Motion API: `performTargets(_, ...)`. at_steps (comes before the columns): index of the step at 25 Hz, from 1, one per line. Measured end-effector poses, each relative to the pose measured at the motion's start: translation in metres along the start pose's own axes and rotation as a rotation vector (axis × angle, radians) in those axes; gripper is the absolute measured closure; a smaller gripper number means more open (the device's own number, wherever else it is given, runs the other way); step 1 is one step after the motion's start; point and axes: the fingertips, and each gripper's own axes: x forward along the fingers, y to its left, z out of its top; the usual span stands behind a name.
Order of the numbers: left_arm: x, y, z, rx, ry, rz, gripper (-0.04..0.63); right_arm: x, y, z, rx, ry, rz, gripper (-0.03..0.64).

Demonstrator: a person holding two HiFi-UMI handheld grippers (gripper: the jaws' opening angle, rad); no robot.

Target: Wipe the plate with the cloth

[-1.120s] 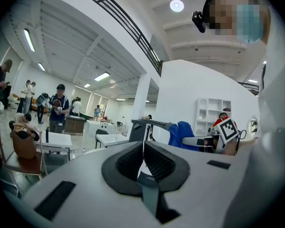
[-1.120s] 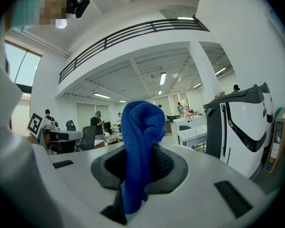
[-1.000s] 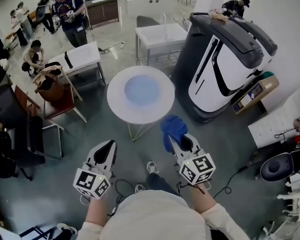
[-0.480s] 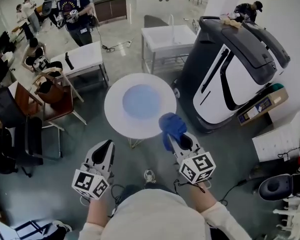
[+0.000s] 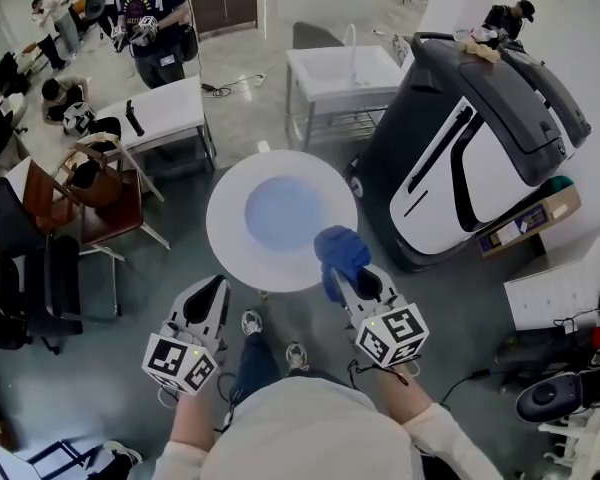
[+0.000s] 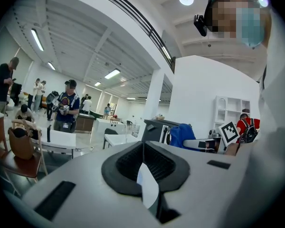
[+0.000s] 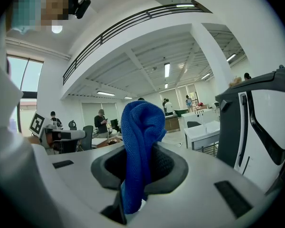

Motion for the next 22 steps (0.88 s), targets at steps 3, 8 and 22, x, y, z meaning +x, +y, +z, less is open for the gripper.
performTargets(3,0.02,0.016,0.009,-0.001,0.003,-0.032,0.557,0.021,-0.006,0.008,-0.003,-0.012,-0.024,0.525)
performTargets(8,0.048,0.055,0.028,0.012,0.012,-0.087,0.557,0.066,-0.005,0.021,0.003,-0.032,-0.062,0.525)
performTargets(22,0.112,0.139,0.045,0.014,0.047,-0.233,0.557,0.15,-0.015,0.041,0.02,-0.086,-0.187,0.525)
